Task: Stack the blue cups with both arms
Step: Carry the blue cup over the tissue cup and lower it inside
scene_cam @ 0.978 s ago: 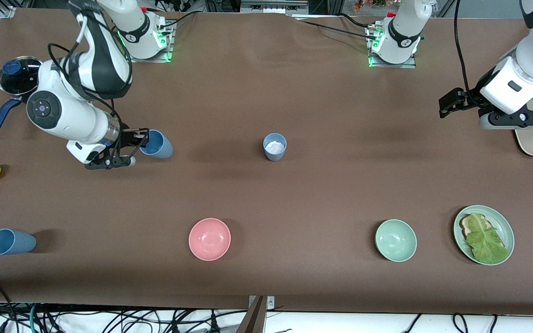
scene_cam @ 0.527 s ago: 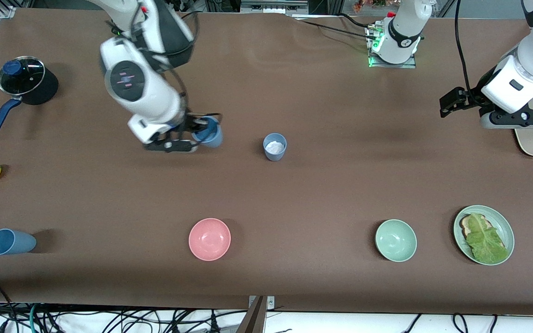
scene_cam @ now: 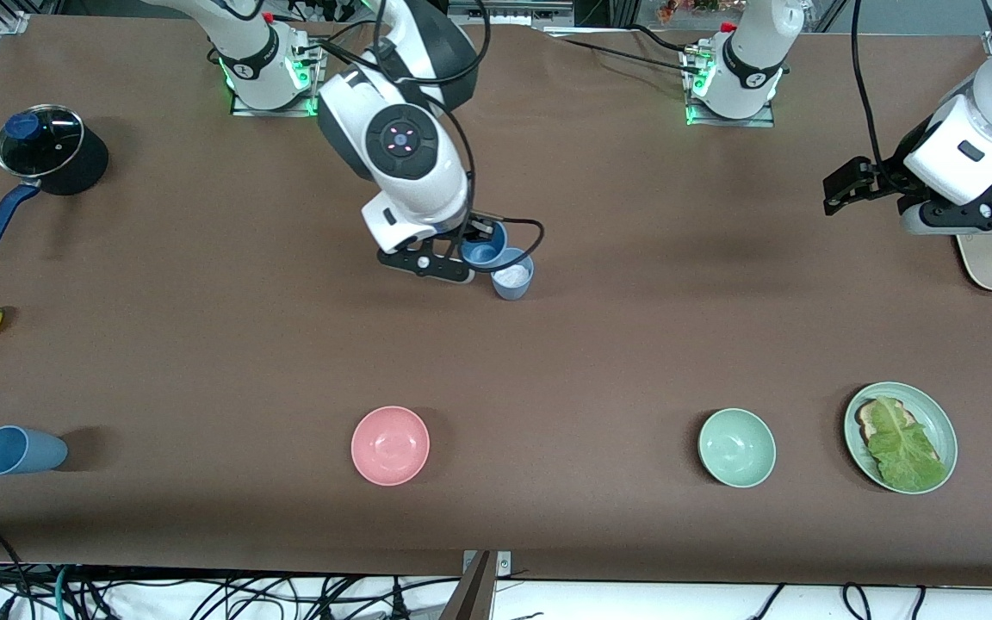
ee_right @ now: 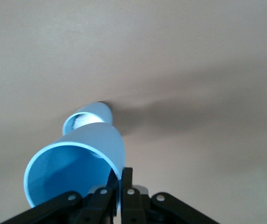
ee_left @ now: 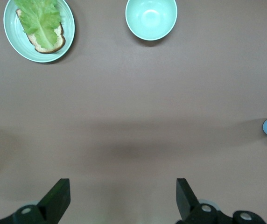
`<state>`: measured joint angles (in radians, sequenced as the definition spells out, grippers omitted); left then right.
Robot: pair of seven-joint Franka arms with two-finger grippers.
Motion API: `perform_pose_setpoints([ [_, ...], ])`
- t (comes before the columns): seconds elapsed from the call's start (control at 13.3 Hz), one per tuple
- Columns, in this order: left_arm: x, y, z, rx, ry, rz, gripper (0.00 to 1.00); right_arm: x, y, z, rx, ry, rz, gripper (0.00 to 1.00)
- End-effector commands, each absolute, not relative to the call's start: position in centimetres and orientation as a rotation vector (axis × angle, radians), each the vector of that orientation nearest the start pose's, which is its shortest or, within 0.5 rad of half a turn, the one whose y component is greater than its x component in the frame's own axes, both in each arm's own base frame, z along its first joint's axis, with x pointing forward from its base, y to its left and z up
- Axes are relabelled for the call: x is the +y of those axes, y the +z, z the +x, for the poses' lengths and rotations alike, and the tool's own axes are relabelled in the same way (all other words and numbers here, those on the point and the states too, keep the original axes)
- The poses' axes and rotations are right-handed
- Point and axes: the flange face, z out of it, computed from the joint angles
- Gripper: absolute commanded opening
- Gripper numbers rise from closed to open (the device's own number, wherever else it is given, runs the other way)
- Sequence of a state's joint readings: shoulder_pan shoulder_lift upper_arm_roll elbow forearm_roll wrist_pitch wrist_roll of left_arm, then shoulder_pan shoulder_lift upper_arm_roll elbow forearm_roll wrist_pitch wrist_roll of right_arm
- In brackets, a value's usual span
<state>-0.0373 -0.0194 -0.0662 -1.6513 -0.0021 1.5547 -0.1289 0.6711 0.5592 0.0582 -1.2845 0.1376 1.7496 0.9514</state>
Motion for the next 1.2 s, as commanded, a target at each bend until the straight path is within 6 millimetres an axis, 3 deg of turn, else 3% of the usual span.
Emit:
perform_pose_setpoints([
  [0.0, -5.2, 61.0, 54.2, -0.019, 0.099, -3.137, 1.0, 50.0, 41.4, 52.4, 0.455, 0.274, -3.07, 0.0],
  [0.45, -4.9, 61.3, 54.8, -0.031, 0.088, -3.143, 1.0, 51.5, 38.4, 51.2, 0.476, 0.284, -3.107, 0.0],
  [1.13, -5.1, 61.2, 54.8, -0.034, 0.09, -3.142, 1.0, 52.2, 36.5, 50.6, 0.503, 0.27, -3.1, 0.0],
])
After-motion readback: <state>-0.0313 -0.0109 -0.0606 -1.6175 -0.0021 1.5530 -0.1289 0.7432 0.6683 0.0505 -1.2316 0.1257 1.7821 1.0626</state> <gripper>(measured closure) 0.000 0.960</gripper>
